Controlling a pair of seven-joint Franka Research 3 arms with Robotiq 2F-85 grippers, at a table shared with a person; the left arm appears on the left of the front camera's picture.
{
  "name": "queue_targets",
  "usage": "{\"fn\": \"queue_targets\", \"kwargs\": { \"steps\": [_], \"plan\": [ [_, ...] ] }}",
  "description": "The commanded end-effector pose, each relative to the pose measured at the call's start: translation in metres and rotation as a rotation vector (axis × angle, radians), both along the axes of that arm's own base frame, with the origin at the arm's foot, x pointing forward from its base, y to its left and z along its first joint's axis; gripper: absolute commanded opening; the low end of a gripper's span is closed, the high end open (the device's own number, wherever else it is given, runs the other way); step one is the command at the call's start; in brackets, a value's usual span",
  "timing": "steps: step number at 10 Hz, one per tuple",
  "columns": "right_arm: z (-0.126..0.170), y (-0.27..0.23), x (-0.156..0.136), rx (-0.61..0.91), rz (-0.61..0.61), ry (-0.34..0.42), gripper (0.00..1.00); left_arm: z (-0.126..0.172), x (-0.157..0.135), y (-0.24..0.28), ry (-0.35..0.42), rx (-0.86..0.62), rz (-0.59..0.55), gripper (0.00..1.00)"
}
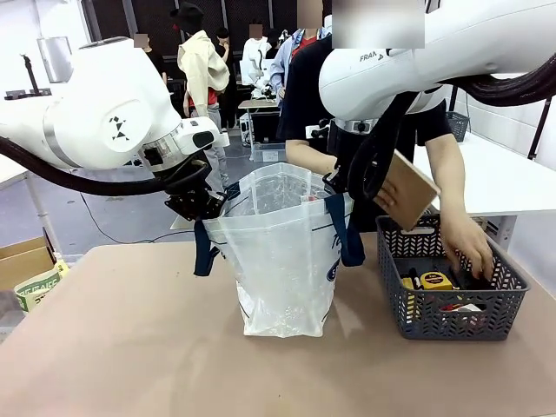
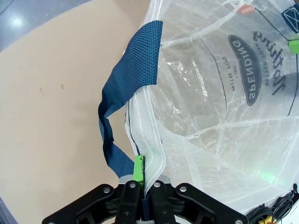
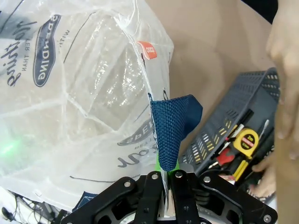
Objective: Transfer purchased items from the store into the shopping bag.
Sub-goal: Move the Reusable shopping bag to the right side of the table.
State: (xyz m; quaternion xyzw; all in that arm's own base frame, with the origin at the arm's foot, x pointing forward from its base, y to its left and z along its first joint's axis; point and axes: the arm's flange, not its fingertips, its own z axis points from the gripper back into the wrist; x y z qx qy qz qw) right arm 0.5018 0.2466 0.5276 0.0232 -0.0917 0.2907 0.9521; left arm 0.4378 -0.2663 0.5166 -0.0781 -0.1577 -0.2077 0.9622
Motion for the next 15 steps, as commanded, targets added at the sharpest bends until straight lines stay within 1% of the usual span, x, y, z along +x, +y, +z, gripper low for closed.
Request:
{"fn": "queue_targets", "kwargs": {
  "steps": [1, 14, 15],
  "plan": [
    [-0.0005, 0.0002, 0.0014, -0.009, 0.002, 0.006, 0.00, -0.0002, 0.0010, 0.0008, 0.001, 0.000, 0.003, 0.00],
    [0.0000, 0.0000, 0.0000, 0.000, 0.000, 0.000, 0.00, 0.0000, 0.0000, 0.0000, 0.000, 0.000, 0.000, 0.00],
    [-0.0011, -0.0004, -0.0009, -0.030, 0.003, 0.006, 0.00, -0.0006, -0.0012, -0.0008, 0.017, 0.032, -0.036, 0.00]
  ]
}}
